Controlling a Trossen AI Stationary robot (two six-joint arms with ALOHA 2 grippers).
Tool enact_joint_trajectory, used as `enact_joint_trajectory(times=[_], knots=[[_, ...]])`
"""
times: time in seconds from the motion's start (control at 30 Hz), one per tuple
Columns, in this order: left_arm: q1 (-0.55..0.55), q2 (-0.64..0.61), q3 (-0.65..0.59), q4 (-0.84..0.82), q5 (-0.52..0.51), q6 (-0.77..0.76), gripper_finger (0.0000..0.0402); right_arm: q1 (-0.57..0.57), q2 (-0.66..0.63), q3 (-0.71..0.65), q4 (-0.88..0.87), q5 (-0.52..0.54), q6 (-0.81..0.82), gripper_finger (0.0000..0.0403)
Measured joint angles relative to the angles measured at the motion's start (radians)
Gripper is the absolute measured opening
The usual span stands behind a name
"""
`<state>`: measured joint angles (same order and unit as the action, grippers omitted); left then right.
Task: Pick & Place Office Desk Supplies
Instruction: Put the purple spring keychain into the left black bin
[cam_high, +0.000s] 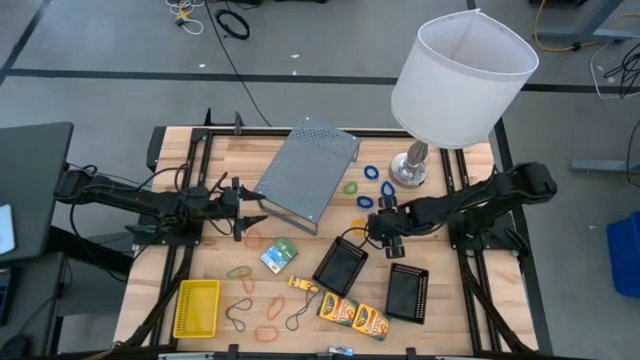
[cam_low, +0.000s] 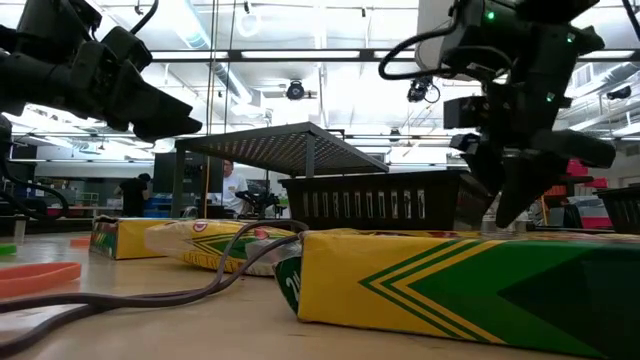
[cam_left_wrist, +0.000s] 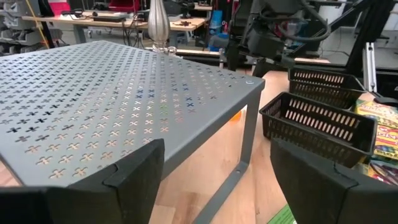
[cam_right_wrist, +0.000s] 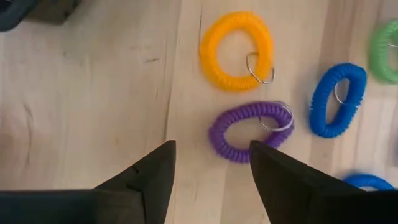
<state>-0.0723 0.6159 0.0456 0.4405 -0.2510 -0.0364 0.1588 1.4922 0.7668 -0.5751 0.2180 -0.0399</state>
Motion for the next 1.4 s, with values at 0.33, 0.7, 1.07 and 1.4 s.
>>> enact_joint_trajectory(times=[0.33, 0.7, 1.07, 1.4], knots=[[0.0, 0.0, 0.0, 0.004, 0.0, 0.024, 0.0293, -0.049, 0.055, -0.005, 0.085, 0.006, -0.075, 0.0192], [0.0, 0.0, 0.0, 0.019, 0.016, 0.027, 0.0293, -0.067, 0.132, 0.0, 0.091, -0.046, -0.122, 0.0191], [0.0, 0.0, 0.0, 0.021, 0.015, 0.029, 0.0293, -0.066, 0.134, -0.003, 0.093, -0.091, -0.087, 0.0022], [0.0, 0.0, 0.0, 0.021, 0.015, 0.029, 0.0293, -0.031, 0.136, -0.004, 0.092, -0.069, -0.044, 0.0008]])
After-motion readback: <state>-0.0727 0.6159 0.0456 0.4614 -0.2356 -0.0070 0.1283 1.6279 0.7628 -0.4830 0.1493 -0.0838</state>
